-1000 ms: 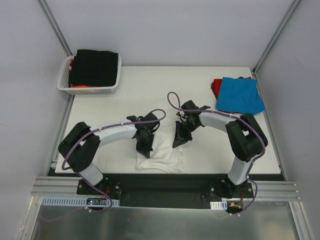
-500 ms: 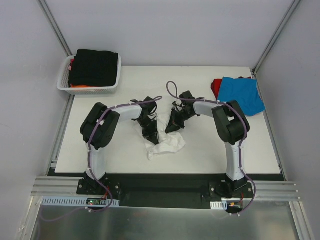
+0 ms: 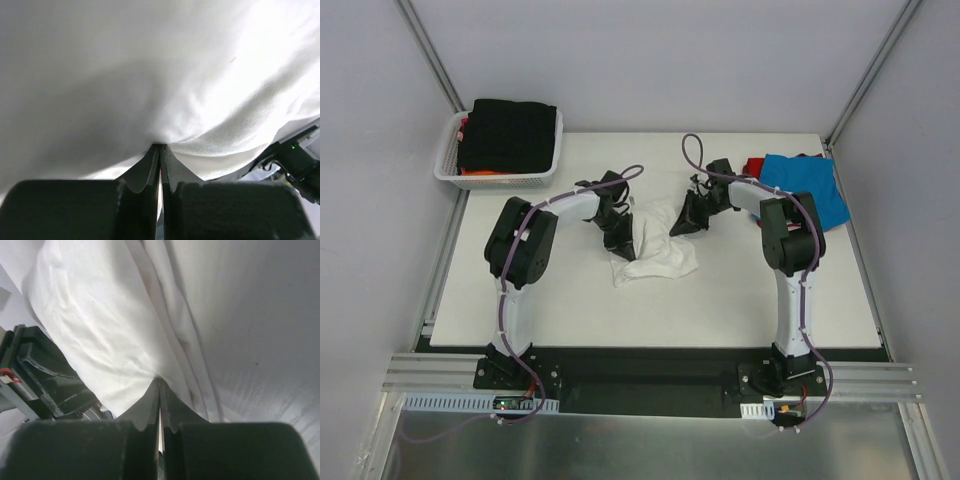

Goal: Fold and stack the t-shirts

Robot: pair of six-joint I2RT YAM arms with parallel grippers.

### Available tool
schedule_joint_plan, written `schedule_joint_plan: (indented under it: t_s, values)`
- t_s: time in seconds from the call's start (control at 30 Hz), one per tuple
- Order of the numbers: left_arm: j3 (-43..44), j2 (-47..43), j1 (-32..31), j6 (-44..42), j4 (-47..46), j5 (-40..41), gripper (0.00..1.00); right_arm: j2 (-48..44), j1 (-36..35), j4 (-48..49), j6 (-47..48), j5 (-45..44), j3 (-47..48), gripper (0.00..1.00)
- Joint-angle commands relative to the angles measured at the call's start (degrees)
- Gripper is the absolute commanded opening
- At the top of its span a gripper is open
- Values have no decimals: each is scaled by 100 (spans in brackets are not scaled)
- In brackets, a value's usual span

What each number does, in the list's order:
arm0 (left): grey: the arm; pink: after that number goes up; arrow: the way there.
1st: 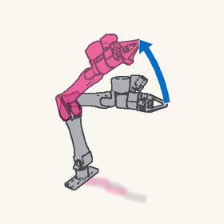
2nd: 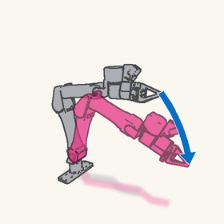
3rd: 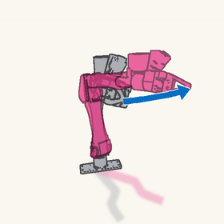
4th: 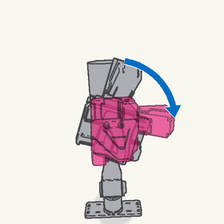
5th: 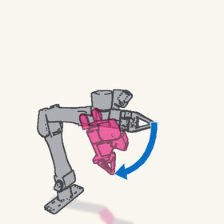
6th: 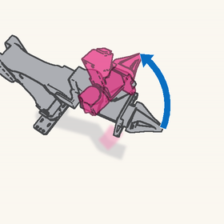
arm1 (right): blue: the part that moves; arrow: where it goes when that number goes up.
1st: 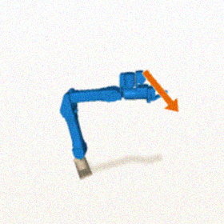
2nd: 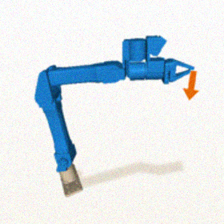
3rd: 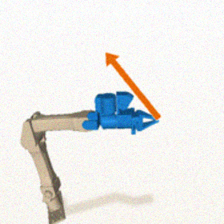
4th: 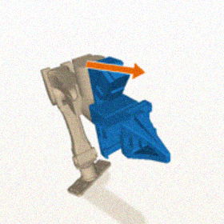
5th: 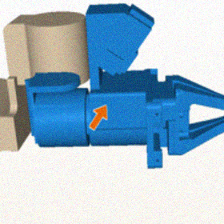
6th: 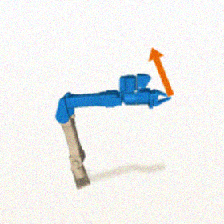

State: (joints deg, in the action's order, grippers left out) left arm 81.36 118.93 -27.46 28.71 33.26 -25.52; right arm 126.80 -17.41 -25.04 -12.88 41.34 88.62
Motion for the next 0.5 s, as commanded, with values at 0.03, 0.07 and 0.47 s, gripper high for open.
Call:
schedule_joint_plan:
  t_s: [0.03,0.07,0.47]
  values:
    - [406,296,513,-638,234,1479,0,99,71,-282,269,-162,164,1]
    - [520,340,566,-656,286,1497,0,90,88,-274,269,-170,182,1]
    - [1918,1211,962,-928,708,1568,0,468,343,-431,251,-249,875,1]
